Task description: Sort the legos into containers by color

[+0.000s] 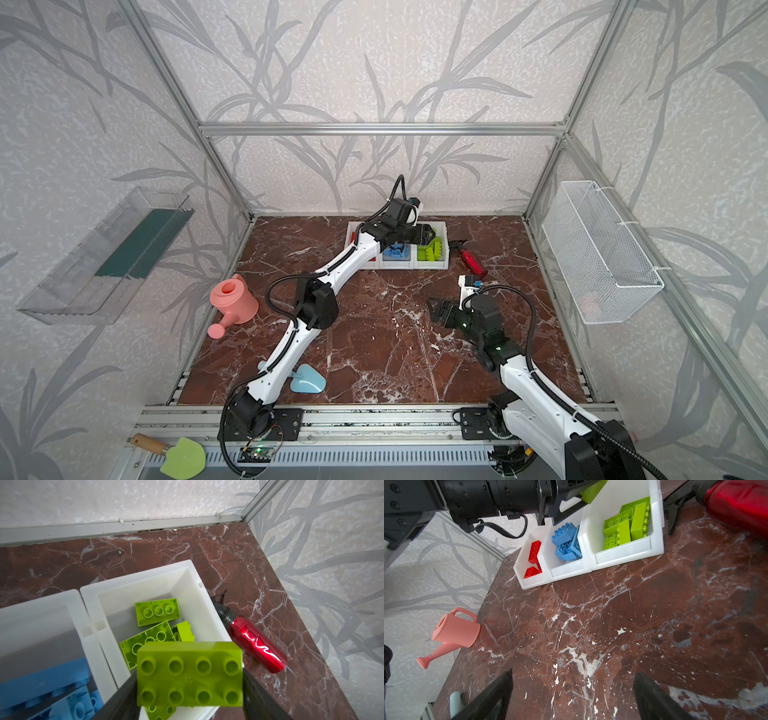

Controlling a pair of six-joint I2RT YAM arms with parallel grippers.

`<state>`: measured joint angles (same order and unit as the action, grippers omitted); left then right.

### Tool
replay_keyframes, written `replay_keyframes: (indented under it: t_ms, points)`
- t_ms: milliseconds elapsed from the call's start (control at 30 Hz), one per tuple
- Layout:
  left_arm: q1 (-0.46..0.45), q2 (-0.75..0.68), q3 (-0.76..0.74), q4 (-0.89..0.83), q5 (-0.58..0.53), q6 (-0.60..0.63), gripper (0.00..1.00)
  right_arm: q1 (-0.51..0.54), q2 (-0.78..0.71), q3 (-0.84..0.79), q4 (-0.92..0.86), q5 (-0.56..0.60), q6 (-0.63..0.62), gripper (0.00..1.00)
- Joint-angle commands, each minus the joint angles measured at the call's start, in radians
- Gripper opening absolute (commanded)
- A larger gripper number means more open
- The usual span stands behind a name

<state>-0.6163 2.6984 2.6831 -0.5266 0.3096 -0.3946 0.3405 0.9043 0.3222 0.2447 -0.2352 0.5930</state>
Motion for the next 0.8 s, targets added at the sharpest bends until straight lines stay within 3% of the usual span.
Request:
replay_keyframes:
  t_ms: [0,233,400,567,733,767]
  points:
    - [0.007,0.010,0.044,0.027,0.022,-0.008,0.80,0.005,-0.004,-0.009,0.033,0.011,0.002,0.92]
    - [0.011,-0.038,0.053,-0.030,0.008,0.005,0.84,0.005,-0.037,-0.005,0.004,0.032,-0.009,0.92]
    - [0.011,-0.157,-0.010,-0.091,0.005,0.008,0.84,0.005,-0.119,0.037,-0.119,0.120,-0.066,0.99]
    - [0.012,-0.393,-0.305,-0.040,-0.053,0.025,0.84,0.002,-0.186,0.114,-0.300,0.277,-0.153,0.99]
    - [0.023,-0.722,-0.764,0.054,-0.186,0.038,0.85,0.000,-0.241,0.130,-0.371,0.406,-0.197,0.99]
    - [0.030,-0.782,-0.843,0.063,-0.207,0.039,0.85,0.000,-0.251,0.124,-0.371,0.411,-0.303,0.99]
